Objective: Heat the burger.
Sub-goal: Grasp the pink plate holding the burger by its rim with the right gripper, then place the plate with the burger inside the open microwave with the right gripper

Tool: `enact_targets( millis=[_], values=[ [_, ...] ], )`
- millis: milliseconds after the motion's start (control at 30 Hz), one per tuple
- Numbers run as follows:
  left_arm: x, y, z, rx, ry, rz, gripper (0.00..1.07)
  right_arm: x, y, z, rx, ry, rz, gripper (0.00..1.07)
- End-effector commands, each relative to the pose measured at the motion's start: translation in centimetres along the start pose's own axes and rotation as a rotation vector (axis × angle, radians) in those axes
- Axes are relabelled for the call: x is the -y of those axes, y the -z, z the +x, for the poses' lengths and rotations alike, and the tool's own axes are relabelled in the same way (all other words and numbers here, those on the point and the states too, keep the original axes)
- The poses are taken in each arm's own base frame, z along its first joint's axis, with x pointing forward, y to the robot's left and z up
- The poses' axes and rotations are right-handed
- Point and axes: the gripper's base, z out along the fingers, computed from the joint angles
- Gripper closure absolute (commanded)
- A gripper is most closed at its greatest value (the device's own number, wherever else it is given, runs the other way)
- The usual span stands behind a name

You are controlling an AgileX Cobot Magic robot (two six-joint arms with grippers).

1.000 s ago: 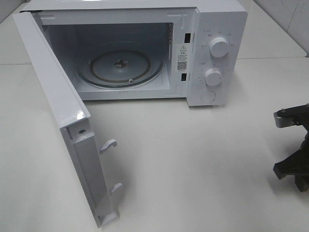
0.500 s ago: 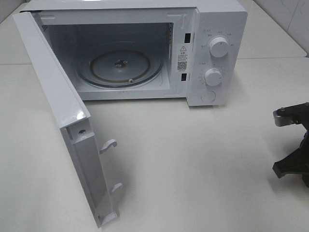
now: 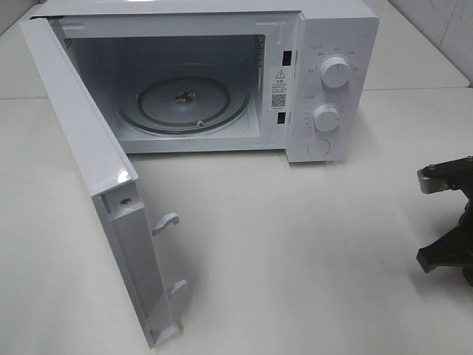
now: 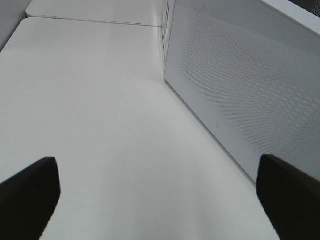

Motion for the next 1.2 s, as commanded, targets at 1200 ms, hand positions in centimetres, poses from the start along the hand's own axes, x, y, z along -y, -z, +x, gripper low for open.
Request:
enact_targets(
  millis=[1200],
  values=[
    [0.0, 0.0, 0.1, 0.0, 0.003, -0.005, 0.07, -2.5, 5.3, 0.4, 0.125, 0.209, 0.262, 1.07]
  ],
)
